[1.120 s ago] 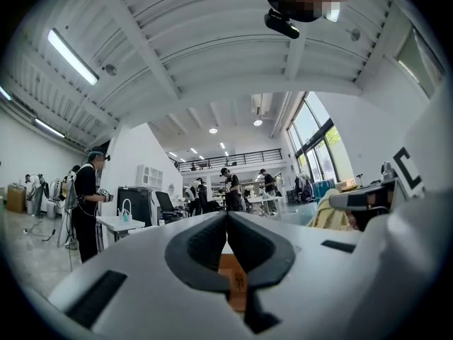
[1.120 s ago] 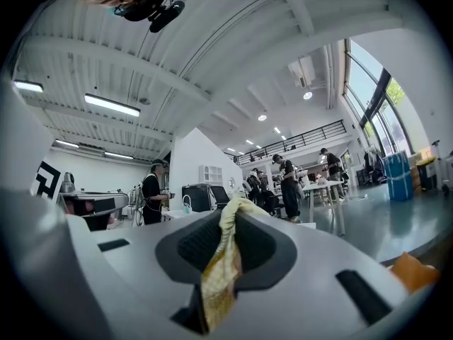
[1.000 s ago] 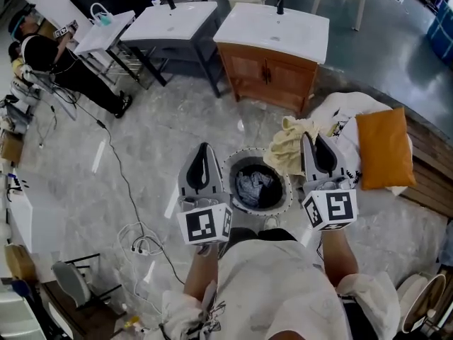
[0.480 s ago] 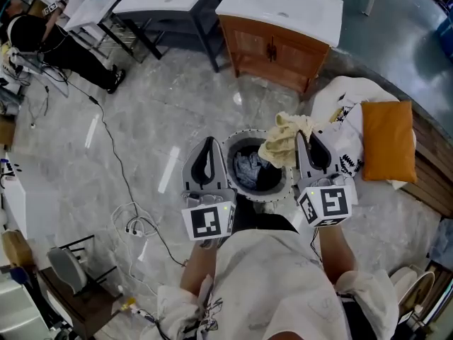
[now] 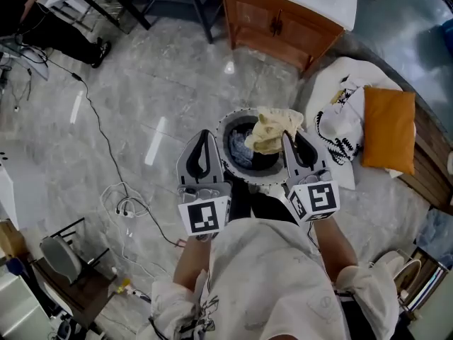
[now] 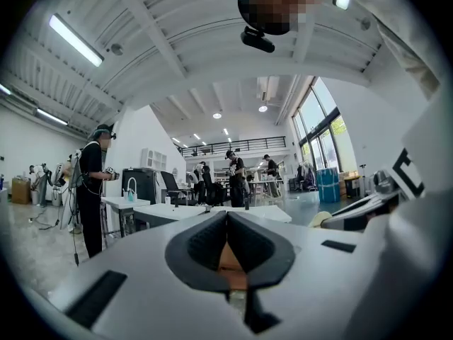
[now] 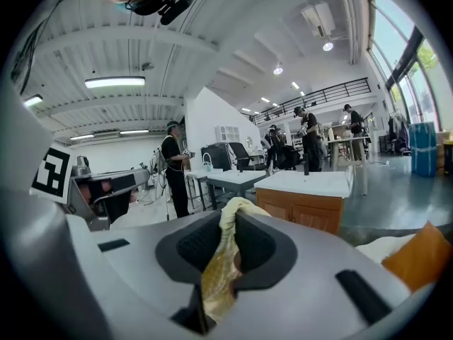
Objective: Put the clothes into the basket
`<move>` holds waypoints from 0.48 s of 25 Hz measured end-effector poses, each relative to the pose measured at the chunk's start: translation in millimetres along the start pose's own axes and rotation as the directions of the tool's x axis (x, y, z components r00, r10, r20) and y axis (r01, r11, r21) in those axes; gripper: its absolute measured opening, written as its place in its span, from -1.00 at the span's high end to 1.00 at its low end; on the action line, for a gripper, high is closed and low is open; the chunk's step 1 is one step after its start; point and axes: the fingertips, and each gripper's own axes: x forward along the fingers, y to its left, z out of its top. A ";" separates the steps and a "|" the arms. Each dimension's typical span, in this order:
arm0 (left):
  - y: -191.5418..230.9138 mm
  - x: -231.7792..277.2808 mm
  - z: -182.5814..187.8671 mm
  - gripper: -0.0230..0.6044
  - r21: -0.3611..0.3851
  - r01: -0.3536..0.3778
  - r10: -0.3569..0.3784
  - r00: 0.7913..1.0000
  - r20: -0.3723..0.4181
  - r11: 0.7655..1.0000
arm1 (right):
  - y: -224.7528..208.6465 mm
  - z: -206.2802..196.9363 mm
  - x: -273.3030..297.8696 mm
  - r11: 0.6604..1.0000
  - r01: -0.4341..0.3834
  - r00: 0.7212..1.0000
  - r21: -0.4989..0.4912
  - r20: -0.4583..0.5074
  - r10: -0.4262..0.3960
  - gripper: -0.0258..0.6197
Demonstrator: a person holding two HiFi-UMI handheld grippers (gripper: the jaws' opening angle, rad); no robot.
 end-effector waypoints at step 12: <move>35.6 -0.9 -66.8 0.91 -0.022 -0.021 0.019 0.995 -0.094 1.000 | 22.6 -150.2 60.0 0.998 -0.045 0.962 0.043 -0.269 0.055 0.79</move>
